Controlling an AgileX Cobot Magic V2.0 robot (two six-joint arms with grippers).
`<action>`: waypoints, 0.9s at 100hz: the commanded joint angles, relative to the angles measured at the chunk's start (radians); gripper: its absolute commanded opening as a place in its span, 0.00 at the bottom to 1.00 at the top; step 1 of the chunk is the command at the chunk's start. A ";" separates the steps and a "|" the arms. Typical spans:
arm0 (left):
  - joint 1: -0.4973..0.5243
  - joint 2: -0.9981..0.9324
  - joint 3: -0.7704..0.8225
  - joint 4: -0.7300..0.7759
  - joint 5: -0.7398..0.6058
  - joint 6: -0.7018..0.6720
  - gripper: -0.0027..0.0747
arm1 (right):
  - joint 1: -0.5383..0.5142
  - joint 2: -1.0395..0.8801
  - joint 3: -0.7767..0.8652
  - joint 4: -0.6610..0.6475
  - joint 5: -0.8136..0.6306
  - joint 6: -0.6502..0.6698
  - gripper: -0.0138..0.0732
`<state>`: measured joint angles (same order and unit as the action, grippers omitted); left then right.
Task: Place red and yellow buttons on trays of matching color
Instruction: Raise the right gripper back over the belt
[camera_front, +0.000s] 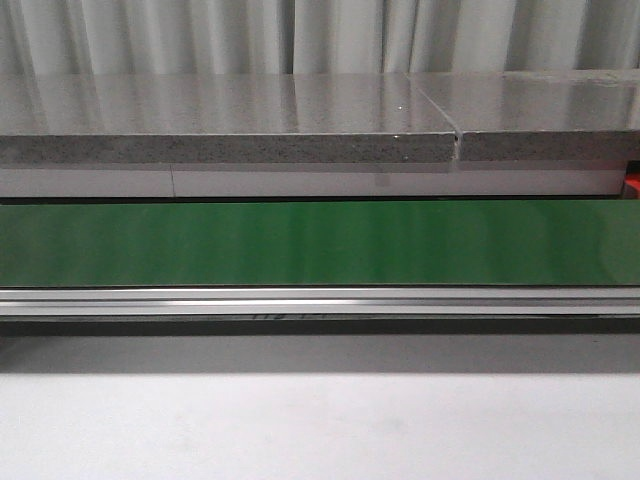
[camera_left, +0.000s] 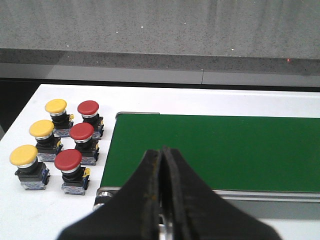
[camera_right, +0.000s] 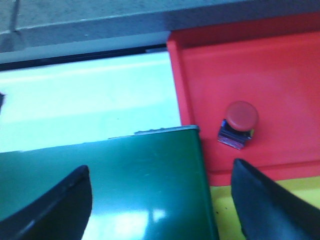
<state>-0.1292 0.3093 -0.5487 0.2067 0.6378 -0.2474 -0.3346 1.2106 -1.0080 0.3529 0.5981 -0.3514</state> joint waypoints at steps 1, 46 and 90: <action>-0.005 0.010 -0.027 0.011 -0.075 -0.007 0.01 | 0.053 -0.079 0.023 0.016 -0.096 -0.045 0.82; -0.005 0.010 -0.027 0.011 -0.075 -0.007 0.01 | 0.198 -0.320 0.263 0.016 -0.181 -0.050 0.53; -0.005 0.010 -0.027 0.011 -0.075 -0.007 0.01 | 0.198 -0.357 0.265 0.016 -0.173 -0.050 0.08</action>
<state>-0.1292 0.3093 -0.5487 0.2089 0.6378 -0.2474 -0.1367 0.8682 -0.7179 0.3544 0.4856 -0.3910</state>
